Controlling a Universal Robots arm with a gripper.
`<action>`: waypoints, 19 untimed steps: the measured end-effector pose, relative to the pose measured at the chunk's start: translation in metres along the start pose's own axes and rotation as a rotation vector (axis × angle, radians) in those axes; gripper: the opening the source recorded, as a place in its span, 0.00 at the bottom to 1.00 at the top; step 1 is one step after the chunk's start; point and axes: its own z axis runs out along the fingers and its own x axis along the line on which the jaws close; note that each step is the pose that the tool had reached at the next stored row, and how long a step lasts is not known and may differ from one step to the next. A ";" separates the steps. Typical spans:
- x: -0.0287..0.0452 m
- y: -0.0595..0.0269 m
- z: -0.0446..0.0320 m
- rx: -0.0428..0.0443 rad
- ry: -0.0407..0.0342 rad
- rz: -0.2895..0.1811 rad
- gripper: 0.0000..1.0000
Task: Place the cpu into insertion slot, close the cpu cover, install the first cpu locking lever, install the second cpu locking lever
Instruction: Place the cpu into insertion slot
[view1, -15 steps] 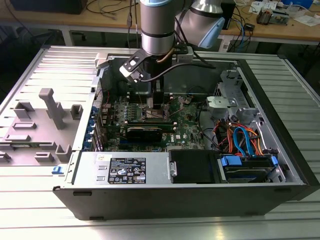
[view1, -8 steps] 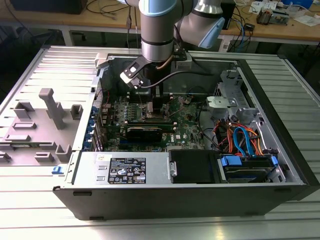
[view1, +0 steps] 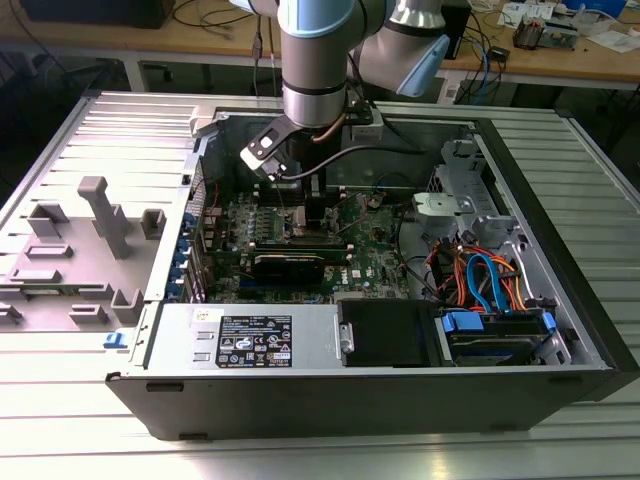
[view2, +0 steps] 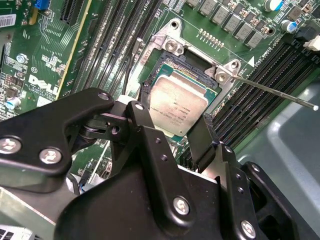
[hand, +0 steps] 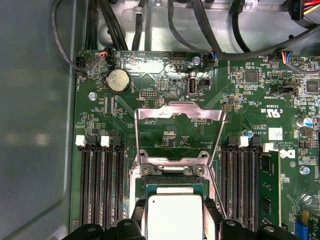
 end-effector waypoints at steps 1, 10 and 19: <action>0.0000 0.0000 0.0000 0.0000 0.0000 0.000 0.54; 0.0002 -0.0001 0.0040 -0.0001 -0.0004 0.000 0.54; 0.0004 -0.0004 0.0116 0.0001 -0.0077 0.000 0.54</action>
